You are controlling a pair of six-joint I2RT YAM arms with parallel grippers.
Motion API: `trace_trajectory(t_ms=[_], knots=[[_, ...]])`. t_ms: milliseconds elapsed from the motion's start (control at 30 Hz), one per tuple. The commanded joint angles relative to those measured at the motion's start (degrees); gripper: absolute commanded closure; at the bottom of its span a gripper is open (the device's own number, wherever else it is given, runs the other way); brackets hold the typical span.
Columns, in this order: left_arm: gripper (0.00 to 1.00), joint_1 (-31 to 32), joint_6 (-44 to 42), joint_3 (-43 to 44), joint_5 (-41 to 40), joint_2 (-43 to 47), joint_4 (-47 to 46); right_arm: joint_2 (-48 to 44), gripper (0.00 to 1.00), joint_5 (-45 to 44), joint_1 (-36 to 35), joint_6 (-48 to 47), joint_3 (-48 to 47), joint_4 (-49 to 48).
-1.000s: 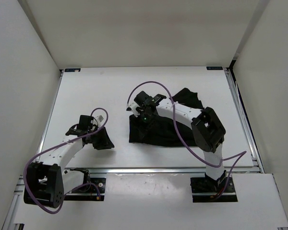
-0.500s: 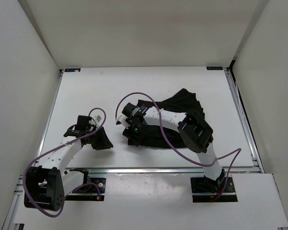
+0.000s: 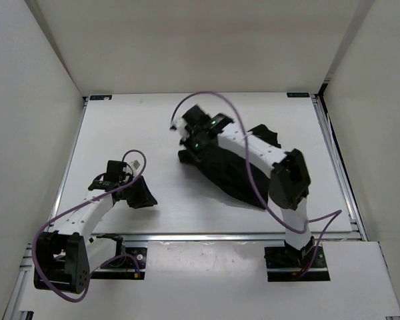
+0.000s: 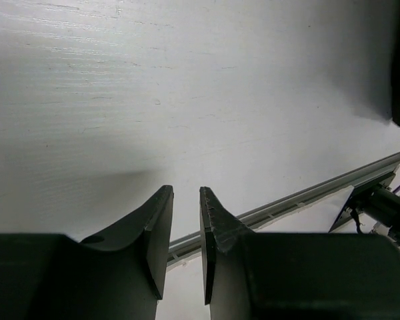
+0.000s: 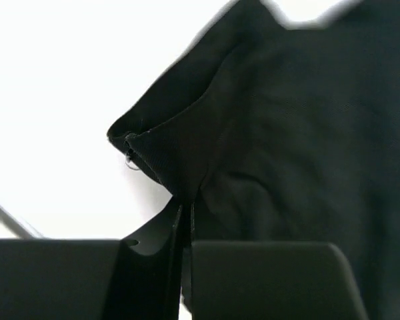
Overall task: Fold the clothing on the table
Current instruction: Flatten the skirt out
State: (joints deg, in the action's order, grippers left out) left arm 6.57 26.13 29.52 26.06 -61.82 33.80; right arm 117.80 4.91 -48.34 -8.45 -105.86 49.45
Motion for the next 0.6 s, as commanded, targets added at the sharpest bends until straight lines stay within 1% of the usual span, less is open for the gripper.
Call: trace_trajectory(t_ms=[0,33,67,100,167,200,233,267,333,367,400,433,467,533,567], knots=[[0.66,-0.15,0.77,0.45,1.36,1.27,-1.55,-11.53,0.99,-8.47,5.7,6.94,-6.36,0.82],[0.66,-0.06,0.94,0.45,1.36,1.53,-1.55,-11.71,1.0,-10.34,6.93,8.08,-8.2,1.87],[0.67,0.02,0.94,0.45,1.36,1.62,-1.98,-12.41,1.0,-14.1,8.42,12.36,-9.87,2.83],[0.67,0.11,0.85,0.45,1.53,1.62,-1.99,-13.03,1.0,-15.79,9.48,13.36,-10.24,3.19],[0.66,-0.24,0.94,0.45,1.27,1.88,-1.81,-14.52,1.0,-21.93,9.93,14.16,-9.55,2.59],[0.66,0.11,1.11,0.37,1.53,1.88,-1.98,-15.4,1.0,-22.04,10.28,13.64,-8.49,2.23],[0.67,-0.15,1.46,-0.33,1.62,2.23,-2.25,-15.75,1.0,-18.83,10.37,12.5,-6.92,1.01],[0.66,-0.15,1.38,-0.69,1.8,2.23,-2.42,-15.15,0.99,-17.4,10.02,12.23,-6.73,1.0],[0.66,-0.5,1.99,-1.04,2.06,2.49,-2.77,-14.18,1.0,-8.03,8.97,10.83,-6.29,0.82],[0.67,-0.5,2.08,-1.22,1.8,2.67,-2.95,-13.22,1.0,-5.9,7.13,10.12,-6.46,1.0],[0.66,-0.5,2.17,-1.3,1.88,2.5,-2.95,-12.95,1.0,-1.7,6.16,9.33,-6.72,1.08],[0.67,-0.59,2.08,-1.57,1.8,2.5,-3.21,-12.42,1.0,2.61,3.8,5.32,-6.81,0.91],[0.67,-0.85,2.26,-1.48,1.8,2.5,-3.65,-12.68,1.0,5.17,2.38,4.67,-6.55,0.74],[0.66,-0.94,2.52,-1.92,2.23,2.41,-3.92,-14.52,0.99,14.91,-0.35,0.81,-6.89,-0.4],[0.67,-1.38,2.61,-1.66,2.58,2.32,-4.09,-15.92,1.0,16.96,-1.4,0.8,-7.42,-0.84]])
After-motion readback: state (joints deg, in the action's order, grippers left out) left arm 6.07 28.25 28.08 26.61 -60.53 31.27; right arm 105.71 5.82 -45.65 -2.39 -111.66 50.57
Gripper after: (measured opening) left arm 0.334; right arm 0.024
